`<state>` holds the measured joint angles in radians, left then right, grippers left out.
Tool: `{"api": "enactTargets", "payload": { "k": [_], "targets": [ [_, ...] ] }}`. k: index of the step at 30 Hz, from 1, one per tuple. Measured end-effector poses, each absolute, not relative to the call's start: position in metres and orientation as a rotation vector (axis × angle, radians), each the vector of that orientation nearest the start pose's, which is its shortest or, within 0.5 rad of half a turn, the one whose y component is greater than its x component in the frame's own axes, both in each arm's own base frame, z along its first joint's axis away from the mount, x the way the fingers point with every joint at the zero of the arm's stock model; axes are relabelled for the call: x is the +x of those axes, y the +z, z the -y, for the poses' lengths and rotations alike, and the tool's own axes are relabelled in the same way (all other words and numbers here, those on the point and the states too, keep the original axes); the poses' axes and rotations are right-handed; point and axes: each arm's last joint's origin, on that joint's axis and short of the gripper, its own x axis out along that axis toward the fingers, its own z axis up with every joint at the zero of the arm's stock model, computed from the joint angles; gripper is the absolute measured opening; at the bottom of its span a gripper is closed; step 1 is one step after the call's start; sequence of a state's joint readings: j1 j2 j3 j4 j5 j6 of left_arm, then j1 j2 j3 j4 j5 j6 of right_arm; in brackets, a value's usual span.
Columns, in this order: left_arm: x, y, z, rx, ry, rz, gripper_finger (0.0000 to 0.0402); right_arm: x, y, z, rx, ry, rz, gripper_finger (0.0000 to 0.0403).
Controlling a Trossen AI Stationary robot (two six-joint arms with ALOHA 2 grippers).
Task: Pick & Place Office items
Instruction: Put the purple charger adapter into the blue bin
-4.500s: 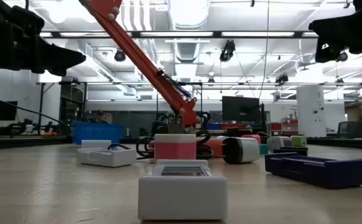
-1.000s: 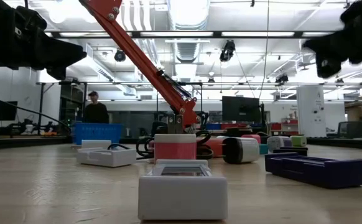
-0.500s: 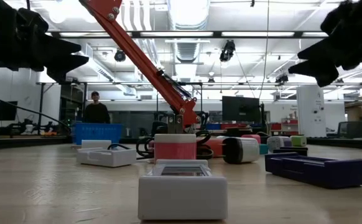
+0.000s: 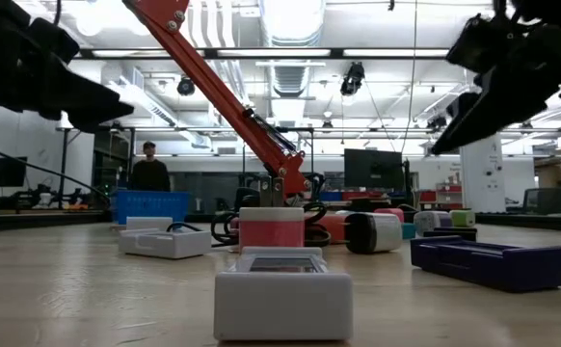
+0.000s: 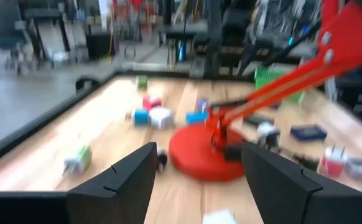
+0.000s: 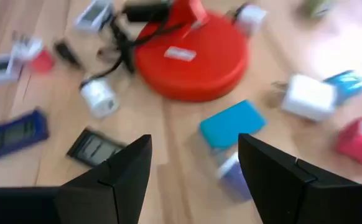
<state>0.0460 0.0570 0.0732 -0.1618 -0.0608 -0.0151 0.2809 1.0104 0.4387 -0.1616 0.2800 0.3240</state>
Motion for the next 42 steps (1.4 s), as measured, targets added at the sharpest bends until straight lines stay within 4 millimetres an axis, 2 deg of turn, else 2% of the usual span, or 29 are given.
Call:
{"api": "enactTargets", "payload": {
  "k": [6,13,21,28,36,42],
  "targets": [
    [0.092,0.175,-0.007,-0.083,0.154,-0.202,0.0238,0.199,0.170,-0.049,0.066,-0.090,-0.811,0.0231],
    [0.095,0.171,-0.008,-0.136,0.201,-0.246,0.0238,0.204,0.167,-0.035,0.029,-0.142,-0.923,0.0231],
    [0.100,0.167,-0.009,-0.123,0.218,-0.310,0.0238,0.203,0.171,-0.021,-0.024,-0.137,-0.989,0.0231],
    [0.101,0.168,-0.009,-0.120,0.217,-0.308,0.0239,0.205,0.166,-0.009,0.000,-0.126,-1.029,0.0231],
    [0.102,0.168,-0.009,-0.117,0.216,-0.312,0.0238,0.221,0.161,-0.006,-0.036,-0.072,-1.082,0.0231],
    [0.102,0.167,-0.009,-0.116,0.212,-0.314,0.0238,0.231,0.148,-0.004,-0.074,-0.058,-1.161,0.0231]
  ]
}}
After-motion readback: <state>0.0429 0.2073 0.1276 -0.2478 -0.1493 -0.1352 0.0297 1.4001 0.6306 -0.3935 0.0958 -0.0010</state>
